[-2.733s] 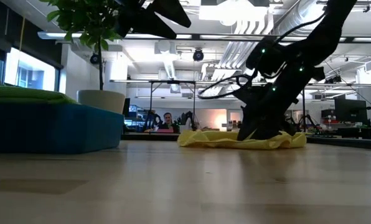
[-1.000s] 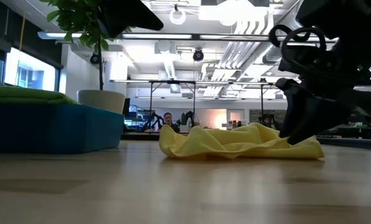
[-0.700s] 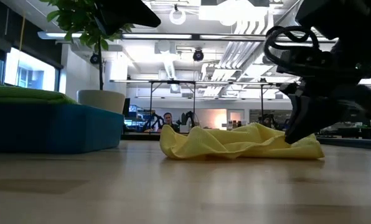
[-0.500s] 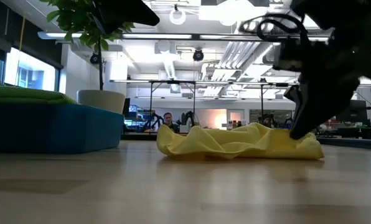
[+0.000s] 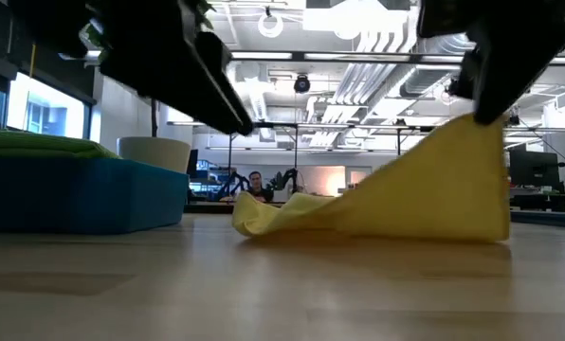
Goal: Fold microfiber towels
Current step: Fold the yellow towel on the table
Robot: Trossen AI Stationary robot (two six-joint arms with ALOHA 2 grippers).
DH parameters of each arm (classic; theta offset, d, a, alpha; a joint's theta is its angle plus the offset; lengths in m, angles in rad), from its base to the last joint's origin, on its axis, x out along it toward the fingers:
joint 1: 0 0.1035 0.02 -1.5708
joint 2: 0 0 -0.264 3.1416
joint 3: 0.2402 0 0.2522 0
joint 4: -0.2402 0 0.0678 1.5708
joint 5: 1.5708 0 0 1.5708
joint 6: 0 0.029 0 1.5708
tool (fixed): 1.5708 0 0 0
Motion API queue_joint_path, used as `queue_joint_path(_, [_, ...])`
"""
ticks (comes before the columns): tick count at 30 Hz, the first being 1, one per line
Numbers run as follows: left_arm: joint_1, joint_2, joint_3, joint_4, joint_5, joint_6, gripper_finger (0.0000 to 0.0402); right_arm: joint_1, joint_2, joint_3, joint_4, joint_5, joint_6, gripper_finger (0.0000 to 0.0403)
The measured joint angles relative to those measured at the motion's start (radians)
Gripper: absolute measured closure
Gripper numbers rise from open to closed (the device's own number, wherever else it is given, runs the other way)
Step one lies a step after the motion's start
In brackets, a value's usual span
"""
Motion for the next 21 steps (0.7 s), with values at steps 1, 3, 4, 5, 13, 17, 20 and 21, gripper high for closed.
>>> queue_joint_path(1, [0.005, 0.016, 0.001, 0.022, 0.012, 0.027, 0.0174, 0.010, 0.000, 0.014, -0.019, -0.010, 0.024, 0.0402])
queue_joint_path(3, [0.015, 0.037, 0.000, 0.029, 0.030, 0.079, 0.0174, 0.029, 0.000, 0.035, -0.045, -0.027, 0.074, 0.0402])
queue_joint_path(4, [0.023, 0.046, 0.000, 0.046, 0.039, 0.102, 0.0174, 0.040, 0.000, 0.040, -0.043, -0.036, 0.100, 0.0402])
queue_joint_path(5, [0.033, 0.056, 0.001, 0.059, 0.050, 0.122, 0.0174, 0.049, 0.000, 0.044, -0.045, -0.041, 0.126, 0.0403])
queue_joint_path(13, [0.128, 0.093, 0.001, 0.107, 0.108, 0.203, 0.0174, 0.125, 0.002, 0.049, -0.046, -0.062, 0.258, 0.0403])
queue_joint_path(17, [0.180, 0.094, 0.001, 0.115, 0.243, 0.221, 0.0174, 0.138, 0.002, 0.049, -0.042, -0.048, 0.267, 0.0403])
queue_joint_path(20, [0.216, 0.094, 0.001, 0.113, 0.327, 0.208, 0.0174, 0.138, 0.002, 0.049, -0.040, -0.012, 0.254, 0.0403])
queue_joint_path(21, [0.226, 0.094, 0.001, 0.113, 0.340, 0.205, 0.0174, 0.136, 0.002, 0.049, -0.039, -0.005, 0.247, 0.0403])
